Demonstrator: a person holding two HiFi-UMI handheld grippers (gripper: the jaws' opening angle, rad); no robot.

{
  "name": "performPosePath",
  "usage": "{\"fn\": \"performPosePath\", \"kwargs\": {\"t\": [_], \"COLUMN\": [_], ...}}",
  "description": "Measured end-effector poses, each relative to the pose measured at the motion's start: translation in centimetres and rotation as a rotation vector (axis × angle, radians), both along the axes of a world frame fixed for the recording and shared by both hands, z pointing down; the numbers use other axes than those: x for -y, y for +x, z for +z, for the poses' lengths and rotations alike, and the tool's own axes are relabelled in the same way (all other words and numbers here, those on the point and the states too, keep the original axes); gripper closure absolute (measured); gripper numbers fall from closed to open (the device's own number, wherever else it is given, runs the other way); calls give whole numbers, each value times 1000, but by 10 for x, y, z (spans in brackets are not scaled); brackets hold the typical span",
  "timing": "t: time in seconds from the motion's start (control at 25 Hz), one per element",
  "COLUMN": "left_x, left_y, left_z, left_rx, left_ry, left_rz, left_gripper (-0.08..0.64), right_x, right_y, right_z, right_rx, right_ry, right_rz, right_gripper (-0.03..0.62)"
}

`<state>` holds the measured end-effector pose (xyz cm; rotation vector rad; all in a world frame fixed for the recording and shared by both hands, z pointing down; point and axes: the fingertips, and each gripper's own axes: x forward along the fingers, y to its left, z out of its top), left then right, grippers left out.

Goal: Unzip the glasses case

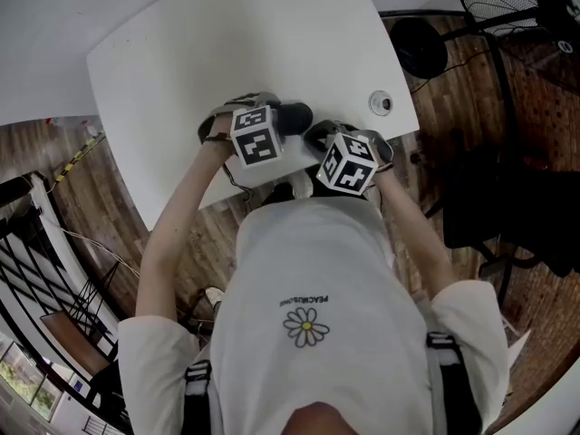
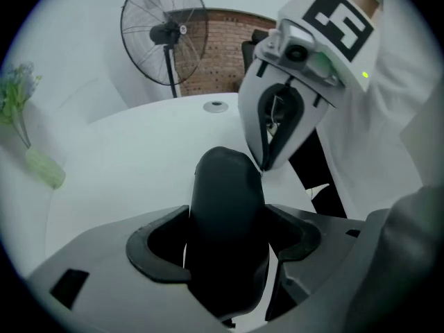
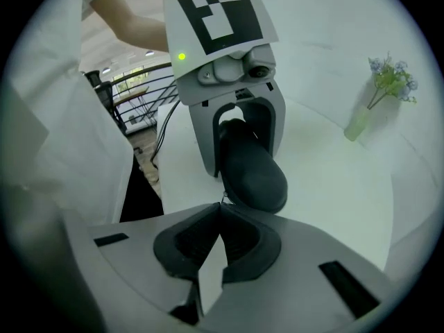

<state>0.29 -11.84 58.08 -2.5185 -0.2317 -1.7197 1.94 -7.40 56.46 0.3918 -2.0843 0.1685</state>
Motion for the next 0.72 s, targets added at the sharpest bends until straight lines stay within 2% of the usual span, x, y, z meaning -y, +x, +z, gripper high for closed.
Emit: {"fn": "performPosePath", "kwargs": {"t": [0.12, 0.28, 0.36, 0.48, 0.72], "left_x": [5, 5, 7, 8, 1], "left_y": [2, -1, -7, -28, -62], "left_z": [-2, -10, -20, -28, -25], "left_rx": [-17, -112, -144, -137, -115], "left_ry": [-27, -61, -50, -26, -81], "left_rz": [-89, -133, -152, -156, -228], "left_gripper": [213, 212, 212, 212, 225], "right_x": [7, 11, 14, 24, 48], "right_y": [-20, -20, -15, -7, 4], "right_z": [-1, 3, 5, 7, 0], "right_rx": [44, 32, 10, -29, -60], "right_ry": [13, 28, 43, 77, 127], "right_rz": [38, 35, 20, -7, -12], "right_gripper": [586, 586, 586, 586, 586]}}
